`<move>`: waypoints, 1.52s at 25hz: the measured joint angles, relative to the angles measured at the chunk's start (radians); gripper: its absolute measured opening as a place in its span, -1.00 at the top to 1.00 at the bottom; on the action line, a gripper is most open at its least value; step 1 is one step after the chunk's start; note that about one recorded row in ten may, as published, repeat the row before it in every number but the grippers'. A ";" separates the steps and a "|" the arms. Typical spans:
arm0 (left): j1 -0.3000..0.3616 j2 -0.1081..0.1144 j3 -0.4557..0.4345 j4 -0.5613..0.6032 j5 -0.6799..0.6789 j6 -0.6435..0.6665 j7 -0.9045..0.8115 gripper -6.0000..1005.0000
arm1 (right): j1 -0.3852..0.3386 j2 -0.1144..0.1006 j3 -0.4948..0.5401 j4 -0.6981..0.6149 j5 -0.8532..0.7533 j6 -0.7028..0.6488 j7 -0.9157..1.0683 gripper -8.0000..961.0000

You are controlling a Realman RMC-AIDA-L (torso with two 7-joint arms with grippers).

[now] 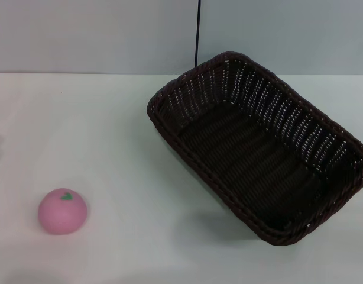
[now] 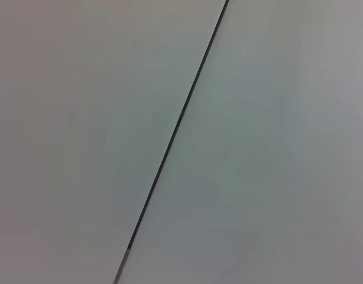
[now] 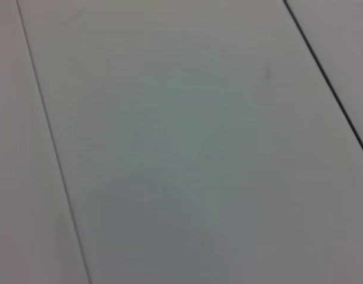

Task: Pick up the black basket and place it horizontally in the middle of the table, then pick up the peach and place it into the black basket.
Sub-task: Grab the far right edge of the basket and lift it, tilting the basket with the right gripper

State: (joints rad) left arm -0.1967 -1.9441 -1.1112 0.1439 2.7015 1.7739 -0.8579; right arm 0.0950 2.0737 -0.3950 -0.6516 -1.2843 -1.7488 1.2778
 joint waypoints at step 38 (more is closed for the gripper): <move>0.019 -0.022 0.031 0.000 0.003 -0.002 0.005 -0.55 | 0.596 -0.141 -0.363 -0.429 -1.123 0.096 1.110 -0.51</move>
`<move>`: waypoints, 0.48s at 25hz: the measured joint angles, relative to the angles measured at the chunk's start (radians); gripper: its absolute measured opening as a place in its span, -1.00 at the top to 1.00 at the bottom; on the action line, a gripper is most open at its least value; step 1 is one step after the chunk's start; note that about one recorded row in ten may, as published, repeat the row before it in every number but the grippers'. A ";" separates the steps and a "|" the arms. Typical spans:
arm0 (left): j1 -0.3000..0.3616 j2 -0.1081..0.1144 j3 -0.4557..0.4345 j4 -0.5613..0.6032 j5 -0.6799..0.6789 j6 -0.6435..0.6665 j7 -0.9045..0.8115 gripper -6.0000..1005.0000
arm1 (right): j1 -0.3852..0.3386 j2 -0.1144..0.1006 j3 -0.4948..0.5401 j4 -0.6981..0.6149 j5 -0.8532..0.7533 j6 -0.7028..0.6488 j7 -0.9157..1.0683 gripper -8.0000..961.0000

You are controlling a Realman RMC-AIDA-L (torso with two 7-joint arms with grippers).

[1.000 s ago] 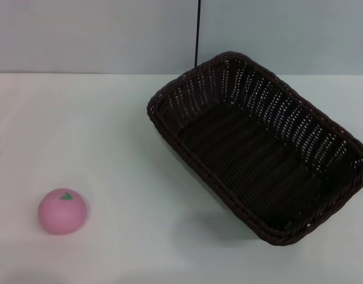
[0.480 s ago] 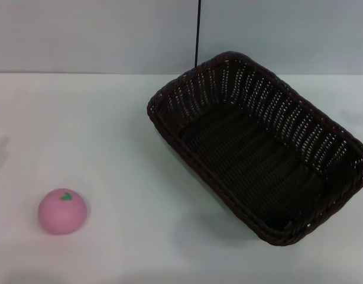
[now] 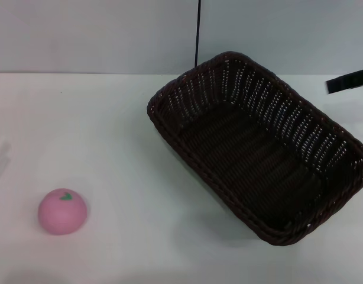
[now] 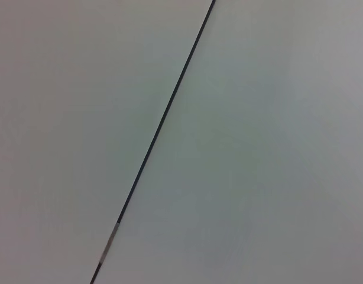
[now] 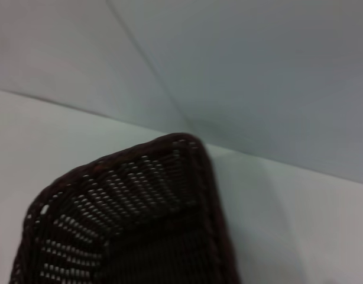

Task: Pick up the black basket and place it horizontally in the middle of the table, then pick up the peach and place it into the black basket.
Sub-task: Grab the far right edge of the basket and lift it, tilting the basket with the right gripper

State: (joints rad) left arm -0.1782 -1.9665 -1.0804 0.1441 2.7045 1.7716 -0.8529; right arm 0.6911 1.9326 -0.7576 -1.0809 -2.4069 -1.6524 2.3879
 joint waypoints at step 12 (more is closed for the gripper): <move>-0.008 -0.003 0.005 0.000 0.004 -0.003 -0.002 -0.54 | 0.098 0.048 -0.148 0.223 -0.023 0.199 -0.017 -0.51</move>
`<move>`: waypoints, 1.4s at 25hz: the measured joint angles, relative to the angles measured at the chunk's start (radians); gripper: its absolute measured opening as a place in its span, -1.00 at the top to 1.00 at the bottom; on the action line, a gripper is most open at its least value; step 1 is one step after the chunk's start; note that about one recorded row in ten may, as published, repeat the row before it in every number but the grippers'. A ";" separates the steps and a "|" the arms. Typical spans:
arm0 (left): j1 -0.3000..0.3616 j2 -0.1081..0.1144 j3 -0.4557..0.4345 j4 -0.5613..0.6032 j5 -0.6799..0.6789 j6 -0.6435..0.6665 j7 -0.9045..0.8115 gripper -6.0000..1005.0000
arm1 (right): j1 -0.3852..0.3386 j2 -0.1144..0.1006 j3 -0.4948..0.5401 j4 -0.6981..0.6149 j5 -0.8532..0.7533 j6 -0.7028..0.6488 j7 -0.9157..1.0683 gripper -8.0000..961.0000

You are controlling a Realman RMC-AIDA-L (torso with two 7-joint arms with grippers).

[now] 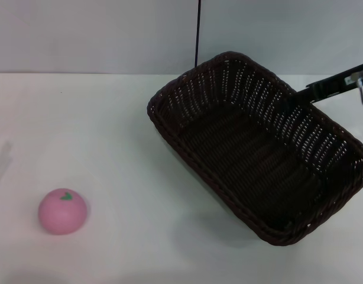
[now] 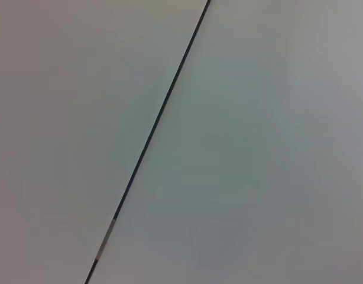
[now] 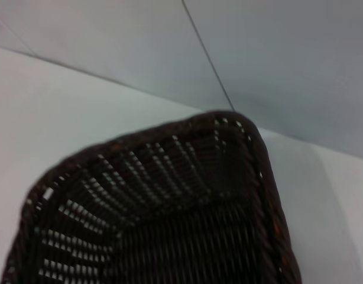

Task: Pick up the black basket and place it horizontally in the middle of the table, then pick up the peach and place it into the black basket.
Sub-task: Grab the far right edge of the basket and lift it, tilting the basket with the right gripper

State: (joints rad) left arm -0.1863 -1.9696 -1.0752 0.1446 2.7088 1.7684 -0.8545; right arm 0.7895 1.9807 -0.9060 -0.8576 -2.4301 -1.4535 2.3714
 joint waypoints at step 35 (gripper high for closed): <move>0.025 0.004 -0.001 -0.003 -0.006 0.021 -0.011 -0.52 | -0.007 0.042 -0.173 -0.120 -0.029 0.004 -0.107 0.66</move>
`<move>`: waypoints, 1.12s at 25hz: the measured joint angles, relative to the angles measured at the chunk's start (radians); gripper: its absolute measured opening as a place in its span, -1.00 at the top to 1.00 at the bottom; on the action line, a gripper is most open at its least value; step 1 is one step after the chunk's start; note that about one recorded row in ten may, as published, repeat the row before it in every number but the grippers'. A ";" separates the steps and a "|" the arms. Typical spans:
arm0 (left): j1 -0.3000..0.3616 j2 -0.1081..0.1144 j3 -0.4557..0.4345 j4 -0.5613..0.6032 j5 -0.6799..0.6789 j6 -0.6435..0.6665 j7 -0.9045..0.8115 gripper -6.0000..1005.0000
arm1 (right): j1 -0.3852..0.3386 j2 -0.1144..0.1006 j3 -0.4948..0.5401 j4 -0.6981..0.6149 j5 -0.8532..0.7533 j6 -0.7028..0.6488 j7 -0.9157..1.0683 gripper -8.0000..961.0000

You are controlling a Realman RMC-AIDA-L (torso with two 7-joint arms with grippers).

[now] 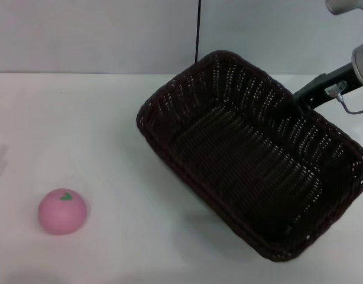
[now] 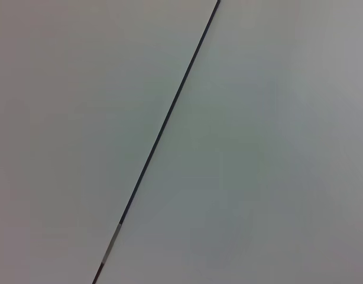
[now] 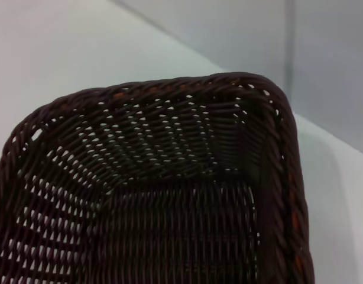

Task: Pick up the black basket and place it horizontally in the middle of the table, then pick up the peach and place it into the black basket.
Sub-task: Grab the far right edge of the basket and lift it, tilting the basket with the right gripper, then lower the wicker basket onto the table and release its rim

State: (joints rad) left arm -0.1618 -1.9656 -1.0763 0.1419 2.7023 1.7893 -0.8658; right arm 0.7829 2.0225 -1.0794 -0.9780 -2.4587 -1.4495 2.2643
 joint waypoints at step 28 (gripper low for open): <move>0.052 -0.035 0.001 0.003 0.001 0.027 0.011 -0.50 | 0.121 0.042 -0.244 -0.076 0.002 -0.029 -0.471 0.63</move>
State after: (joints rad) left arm -0.1098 -2.0002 -1.0753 0.1454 2.7034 1.8162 -0.8549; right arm 0.9039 2.0642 -1.3236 -1.0544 -2.4565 -1.4788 1.7934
